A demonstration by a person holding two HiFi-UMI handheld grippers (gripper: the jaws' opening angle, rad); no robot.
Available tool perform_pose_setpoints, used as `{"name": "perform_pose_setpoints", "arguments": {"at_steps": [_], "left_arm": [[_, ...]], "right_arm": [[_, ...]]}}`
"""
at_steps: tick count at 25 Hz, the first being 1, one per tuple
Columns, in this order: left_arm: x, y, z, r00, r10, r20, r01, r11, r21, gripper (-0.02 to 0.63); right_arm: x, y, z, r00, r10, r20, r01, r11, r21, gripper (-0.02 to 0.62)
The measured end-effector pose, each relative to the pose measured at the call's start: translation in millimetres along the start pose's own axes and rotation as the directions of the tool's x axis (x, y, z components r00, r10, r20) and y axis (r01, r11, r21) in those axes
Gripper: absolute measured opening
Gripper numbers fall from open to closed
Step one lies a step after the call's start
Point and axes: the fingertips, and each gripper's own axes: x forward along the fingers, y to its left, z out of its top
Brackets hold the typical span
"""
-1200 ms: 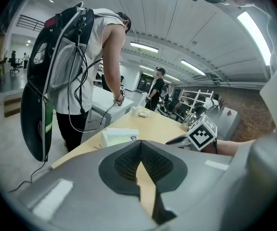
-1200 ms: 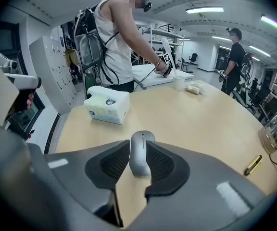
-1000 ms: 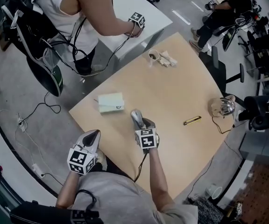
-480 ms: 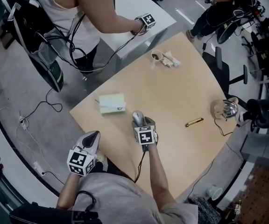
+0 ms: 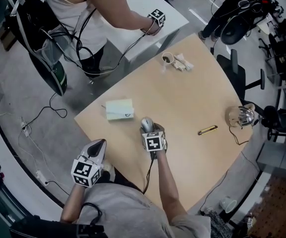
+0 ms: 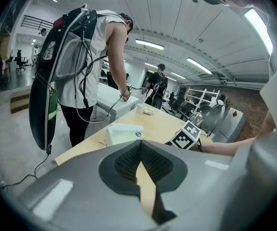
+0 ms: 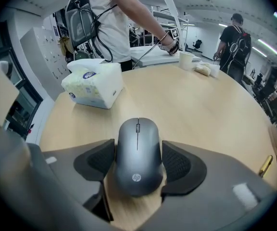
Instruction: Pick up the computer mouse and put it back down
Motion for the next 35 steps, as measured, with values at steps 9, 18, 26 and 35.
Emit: {"name": "perform_pose_setpoints", "arguments": {"at_steps": [9,18,26,35], "left_arm": [[2.2,-1.2,0.5,1.0,-0.005,0.002,0.005,1.0,0.007,0.02],[3.0,-1.7,5.1,1.0,-0.004,0.007,0.004,1.0,0.01,0.02],[3.8,-7.1,9.8,1.0,-0.017,0.023,0.016,1.0,0.027,0.02],[-2.9,-13.4,13.9,0.998,-0.033,0.043,0.031,0.998,0.049,0.02]], "right_arm": [[4.3,0.9,-3.6,1.0,0.013,0.004,-0.013,1.0,0.015,0.302],[4.9,-5.5,-1.5,1.0,0.005,0.022,-0.005,1.0,0.026,0.295],[-2.1,-4.0,1.3,0.998,0.022,0.058,-0.027,0.996,0.081,0.293],[-22.0,-4.9,2.6,0.995,0.003,0.101,-0.014,0.994,0.107,0.293]]}}
